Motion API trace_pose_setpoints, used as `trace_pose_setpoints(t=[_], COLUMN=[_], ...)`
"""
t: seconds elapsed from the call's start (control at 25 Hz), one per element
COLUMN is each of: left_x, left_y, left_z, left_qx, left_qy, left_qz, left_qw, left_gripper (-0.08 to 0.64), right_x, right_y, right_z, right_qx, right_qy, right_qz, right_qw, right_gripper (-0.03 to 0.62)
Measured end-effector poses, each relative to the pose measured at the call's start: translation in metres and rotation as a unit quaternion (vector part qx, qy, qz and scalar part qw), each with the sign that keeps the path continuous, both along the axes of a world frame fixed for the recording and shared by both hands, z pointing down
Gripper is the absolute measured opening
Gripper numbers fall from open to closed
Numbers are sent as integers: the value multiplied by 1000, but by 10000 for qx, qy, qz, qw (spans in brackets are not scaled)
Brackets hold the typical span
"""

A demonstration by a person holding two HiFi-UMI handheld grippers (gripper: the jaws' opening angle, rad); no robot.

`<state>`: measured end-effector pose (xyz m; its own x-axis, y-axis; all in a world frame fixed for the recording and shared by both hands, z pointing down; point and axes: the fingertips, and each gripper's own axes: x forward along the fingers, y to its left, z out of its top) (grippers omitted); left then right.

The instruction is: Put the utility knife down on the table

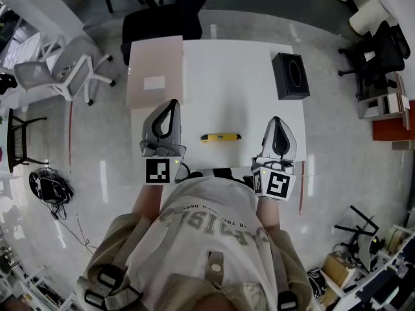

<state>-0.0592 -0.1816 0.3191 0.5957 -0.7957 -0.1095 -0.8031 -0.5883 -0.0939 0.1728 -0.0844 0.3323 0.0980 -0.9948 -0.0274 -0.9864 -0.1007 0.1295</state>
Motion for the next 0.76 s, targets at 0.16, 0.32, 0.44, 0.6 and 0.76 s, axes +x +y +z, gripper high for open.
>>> trace_pose_setpoints(t=[0.16,0.32,0.44,0.6,0.76], left_x=[7,14,17,20,21], left_y=[-8,-16,-19,-19,-18], left_z=[-2,1,3,6,5], left_qx=[50,-21,-26,-39,16], left_qy=[-42,-109,-143,-187,-221], left_qz=[49,64,86,81,61], left_qw=[10000,9999,9999,9998,9997], left_gripper=[14,14,14,14,14], right_x=[2,2,3,6,8], right_y=[-2,-3,-3,-2,-1], right_z=[-1,1,4,5,4], right_qx=[4,-26,-64,-96,-106], right_qy=[56,60,-7,28,63], right_qz=[16,-1,20,27,53], right_qw=[10000,10000,10000,9999,9999], right_gripper=[0,0,0,0,-1])
